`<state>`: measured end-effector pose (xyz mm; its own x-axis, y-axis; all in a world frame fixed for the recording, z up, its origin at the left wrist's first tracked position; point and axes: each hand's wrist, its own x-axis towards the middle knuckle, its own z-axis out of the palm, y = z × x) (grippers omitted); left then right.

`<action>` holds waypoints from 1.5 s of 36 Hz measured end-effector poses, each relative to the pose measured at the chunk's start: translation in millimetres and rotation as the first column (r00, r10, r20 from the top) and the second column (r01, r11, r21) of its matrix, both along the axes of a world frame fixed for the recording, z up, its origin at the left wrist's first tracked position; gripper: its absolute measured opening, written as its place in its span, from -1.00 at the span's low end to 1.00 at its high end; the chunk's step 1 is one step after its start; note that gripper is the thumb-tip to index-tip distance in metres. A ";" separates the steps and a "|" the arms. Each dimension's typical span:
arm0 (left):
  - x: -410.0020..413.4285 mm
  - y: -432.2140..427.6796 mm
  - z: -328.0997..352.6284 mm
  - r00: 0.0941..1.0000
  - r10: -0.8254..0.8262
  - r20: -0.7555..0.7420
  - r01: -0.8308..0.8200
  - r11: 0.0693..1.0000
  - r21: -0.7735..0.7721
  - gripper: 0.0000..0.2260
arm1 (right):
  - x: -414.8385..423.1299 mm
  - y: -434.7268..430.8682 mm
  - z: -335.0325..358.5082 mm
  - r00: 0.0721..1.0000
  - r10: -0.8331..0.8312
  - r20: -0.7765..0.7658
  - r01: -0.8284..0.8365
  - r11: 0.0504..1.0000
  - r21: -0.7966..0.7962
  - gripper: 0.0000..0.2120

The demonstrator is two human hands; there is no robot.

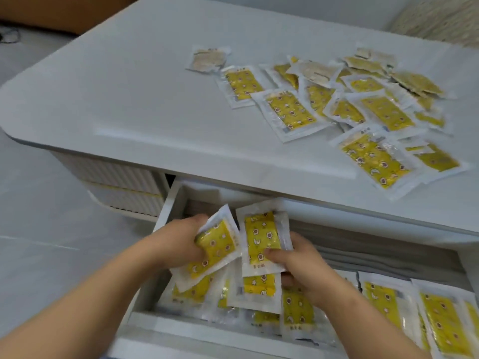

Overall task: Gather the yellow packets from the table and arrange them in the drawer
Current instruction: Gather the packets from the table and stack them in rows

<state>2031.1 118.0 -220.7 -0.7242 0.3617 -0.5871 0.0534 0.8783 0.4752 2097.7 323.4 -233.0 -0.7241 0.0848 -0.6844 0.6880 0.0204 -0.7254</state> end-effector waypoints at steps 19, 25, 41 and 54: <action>0.2 25.9 -21.5 0.913 -0.321 -0.252 0.144 0.832 -0.537 -0.55 | -1.7 16.8 -17.5 0.874 0.441 0.205 -0.478 0.705 0.523 -0.75; -1.1 30.5 -17.3 0.966 -0.127 -0.225 0.056 0.953 -0.298 -0.84 | -1.8 16.9 -21.5 0.803 0.536 0.262 -0.567 0.548 0.615 -0.74; 6.5 43.9 -0.1 0.917 0.379 0.126 -0.396 0.822 0.409 -0.82 | 5.0 60.5 10.9 0.969 0.241 0.047 -0.238 0.877 0.418 -0.81; 15.1 124.7 -23.8 0.948 0.166 0.272 -0.230 0.947 0.223 -0.41 | 20.4 101.7 19.8 0.928 0.253 0.272 -0.339 0.876 0.342 -0.84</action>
<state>2046.2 242.7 -244.5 -0.6400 0.3834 -0.6659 -0.2561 0.7107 0.6553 2118.1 425.1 -213.2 -0.5971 0.1719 -0.7836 0.7420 0.4895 -0.4580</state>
